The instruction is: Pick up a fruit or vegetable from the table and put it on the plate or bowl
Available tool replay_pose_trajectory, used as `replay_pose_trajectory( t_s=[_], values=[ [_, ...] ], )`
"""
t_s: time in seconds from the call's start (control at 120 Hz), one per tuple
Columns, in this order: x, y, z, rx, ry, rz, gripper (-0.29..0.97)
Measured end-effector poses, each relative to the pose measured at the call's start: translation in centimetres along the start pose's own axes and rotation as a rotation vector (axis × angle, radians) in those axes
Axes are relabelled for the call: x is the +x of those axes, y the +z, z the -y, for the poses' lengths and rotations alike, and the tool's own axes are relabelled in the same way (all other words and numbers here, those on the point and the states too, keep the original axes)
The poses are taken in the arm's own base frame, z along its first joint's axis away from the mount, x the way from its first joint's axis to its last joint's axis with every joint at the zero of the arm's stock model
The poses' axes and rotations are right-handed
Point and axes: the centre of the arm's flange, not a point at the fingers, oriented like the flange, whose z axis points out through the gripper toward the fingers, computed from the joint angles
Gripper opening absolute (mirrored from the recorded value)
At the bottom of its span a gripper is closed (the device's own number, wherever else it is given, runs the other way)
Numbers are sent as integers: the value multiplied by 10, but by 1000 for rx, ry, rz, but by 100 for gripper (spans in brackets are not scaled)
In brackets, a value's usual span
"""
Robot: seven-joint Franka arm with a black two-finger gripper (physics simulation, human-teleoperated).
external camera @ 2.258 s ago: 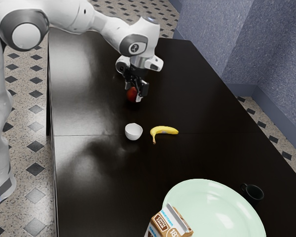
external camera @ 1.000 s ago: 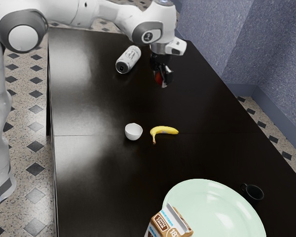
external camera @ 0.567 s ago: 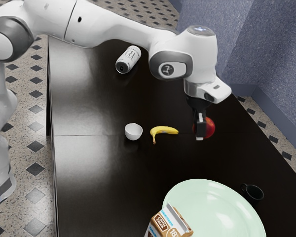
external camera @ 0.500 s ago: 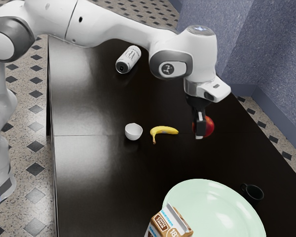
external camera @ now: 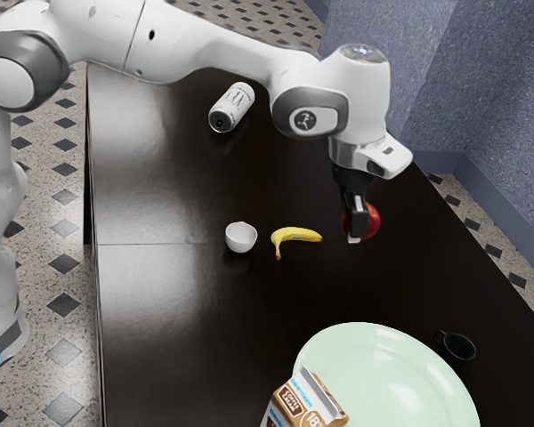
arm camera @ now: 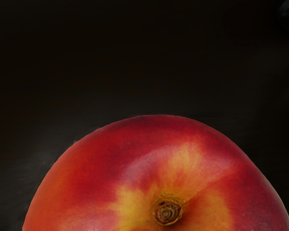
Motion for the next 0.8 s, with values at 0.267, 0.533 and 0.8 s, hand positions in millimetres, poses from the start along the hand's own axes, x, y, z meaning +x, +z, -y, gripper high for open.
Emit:
replay_pose_trajectory(
  t_s=[0.267,0.533,0.8],
  values=[
    [-1,5,-19,-14,25,20,34],
    [8,12,-83,-50,115,22,34],
    [1,20,-144,-80,179,37,33]
  ],
)
